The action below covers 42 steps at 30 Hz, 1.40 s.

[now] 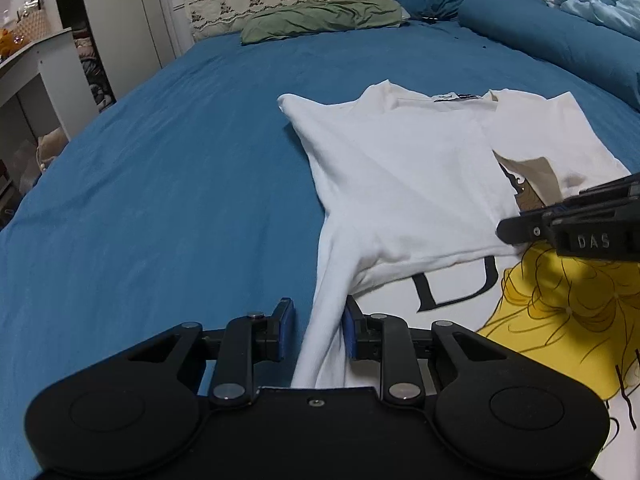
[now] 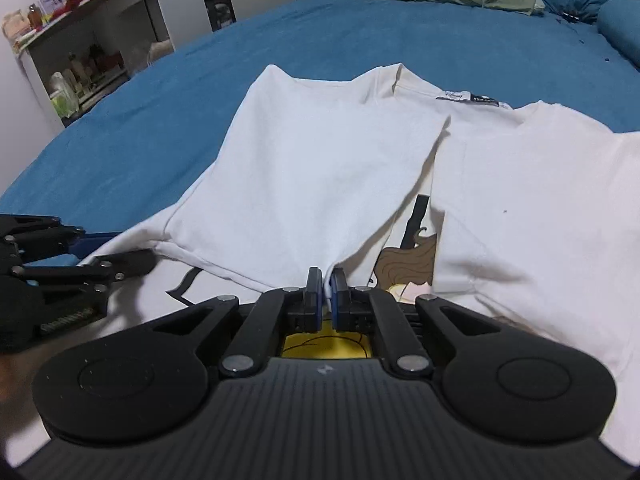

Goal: Fold small clothes

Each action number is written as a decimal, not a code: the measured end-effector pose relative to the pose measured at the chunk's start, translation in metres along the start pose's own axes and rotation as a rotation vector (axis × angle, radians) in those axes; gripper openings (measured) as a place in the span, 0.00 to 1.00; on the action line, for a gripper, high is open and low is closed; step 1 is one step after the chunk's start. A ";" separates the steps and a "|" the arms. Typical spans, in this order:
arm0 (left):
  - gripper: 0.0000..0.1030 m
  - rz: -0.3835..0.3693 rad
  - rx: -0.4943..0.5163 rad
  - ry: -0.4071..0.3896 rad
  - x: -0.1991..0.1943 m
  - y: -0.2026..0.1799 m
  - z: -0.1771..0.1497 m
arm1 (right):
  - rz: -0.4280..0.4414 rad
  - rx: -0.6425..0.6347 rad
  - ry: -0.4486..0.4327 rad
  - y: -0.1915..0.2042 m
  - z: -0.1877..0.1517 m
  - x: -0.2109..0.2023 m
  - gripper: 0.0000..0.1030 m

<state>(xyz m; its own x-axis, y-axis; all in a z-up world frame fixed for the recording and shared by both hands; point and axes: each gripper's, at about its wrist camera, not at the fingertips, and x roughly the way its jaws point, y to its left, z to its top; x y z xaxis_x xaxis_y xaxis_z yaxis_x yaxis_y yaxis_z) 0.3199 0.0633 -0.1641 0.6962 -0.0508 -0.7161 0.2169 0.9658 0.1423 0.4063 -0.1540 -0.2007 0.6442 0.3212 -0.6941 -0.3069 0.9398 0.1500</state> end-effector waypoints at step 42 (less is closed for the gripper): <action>0.35 -0.023 -0.101 -0.047 -0.036 0.019 -0.015 | -0.047 -0.038 -0.243 0.033 0.108 0.064 0.84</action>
<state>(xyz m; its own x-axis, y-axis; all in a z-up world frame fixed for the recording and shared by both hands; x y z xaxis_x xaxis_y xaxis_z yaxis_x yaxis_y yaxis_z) 0.2886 0.0870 -0.1455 0.7236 -0.0834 -0.6851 0.1653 0.9847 0.0548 0.5132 -0.0901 -0.1640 0.8067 0.3000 -0.5091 -0.2959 0.9508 0.0914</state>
